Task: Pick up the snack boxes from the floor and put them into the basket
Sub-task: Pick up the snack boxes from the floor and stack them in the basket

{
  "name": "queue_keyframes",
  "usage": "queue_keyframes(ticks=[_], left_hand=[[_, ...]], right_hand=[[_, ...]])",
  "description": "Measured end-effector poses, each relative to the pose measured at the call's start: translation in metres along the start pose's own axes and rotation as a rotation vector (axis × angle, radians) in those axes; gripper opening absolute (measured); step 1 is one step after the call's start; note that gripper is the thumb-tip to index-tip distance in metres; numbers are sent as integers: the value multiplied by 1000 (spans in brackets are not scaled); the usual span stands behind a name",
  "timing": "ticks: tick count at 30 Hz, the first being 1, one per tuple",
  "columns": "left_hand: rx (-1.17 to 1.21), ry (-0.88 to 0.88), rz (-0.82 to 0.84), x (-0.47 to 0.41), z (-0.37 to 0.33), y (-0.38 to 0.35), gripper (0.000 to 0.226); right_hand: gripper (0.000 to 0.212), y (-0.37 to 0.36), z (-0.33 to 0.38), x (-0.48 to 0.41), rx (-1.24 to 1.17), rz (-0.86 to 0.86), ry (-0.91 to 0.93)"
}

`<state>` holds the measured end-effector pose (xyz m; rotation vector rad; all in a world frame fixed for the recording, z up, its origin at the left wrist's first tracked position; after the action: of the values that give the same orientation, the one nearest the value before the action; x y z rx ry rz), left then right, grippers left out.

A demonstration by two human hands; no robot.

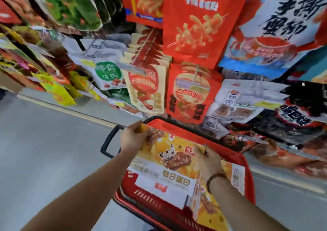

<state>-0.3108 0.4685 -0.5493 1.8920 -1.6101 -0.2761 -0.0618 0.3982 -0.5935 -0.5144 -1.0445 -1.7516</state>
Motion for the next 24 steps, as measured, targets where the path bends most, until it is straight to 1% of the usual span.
queue_keyframes(ticks=[2,4,6,7,9,11,12,15,16,17,19,20,21,22,24], left_hand=[[-14,-8,50,-23,19,-16,57],[-22,-30,81,-44,36,-32,56],[-53,-42,135,-60,53,-49,51],[-60,-36,159,-65,63,-58,40],[-63,-32,176,-73,76,-74,7],[-83,-74,190,-79,80,-91,24],[-91,-94,203,-82,83,-98,25],[-135,-178,248,-88,85,-115,19],[-151,-199,275,-89,88,-120,13],[-165,-216,300,-89,91,-123,15],[-176,-224,358,-87,100,-127,31],[-191,-224,383,-86,103,-128,45],[-206,-228,401,-83,105,-128,60],[-213,-228,415,-81,108,-127,70],[-238,-237,452,-74,111,-121,77]], right_hand=[[39,-15,-3,-18,25,-70,-9],[50,-29,-3,-30,26,-101,-30],[53,-40,-4,-44,44,-135,-73],[51,-44,-4,-52,69,-156,-89],[46,-50,-6,-68,128,-167,-109],[47,-53,-9,-86,173,-170,-153],[49,-55,-13,-97,182,-179,-180],[49,-62,-26,-117,191,-170,-238],[54,-64,-32,-122,179,-156,-251],[63,-67,-38,-125,169,-124,-253],[87,-71,-45,-125,183,-54,-221],[93,-71,-47,-124,212,-31,-189],[94,-69,-45,-120,241,-8,-154],[90,-67,-44,-116,267,12,-116],[77,-61,-35,-100,258,59,-52]])
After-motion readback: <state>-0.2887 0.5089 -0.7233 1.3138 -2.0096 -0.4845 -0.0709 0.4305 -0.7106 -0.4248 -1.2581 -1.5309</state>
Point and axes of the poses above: each hand's wrist, its own x-axis away from the middle knuckle, its own y-axis out of the back of the hand, z = x × y, the point moved 4 cm from there along -x, towards the middle knuckle, and after that the axes turned 14 degrees about -y, right-handed, at the moved point
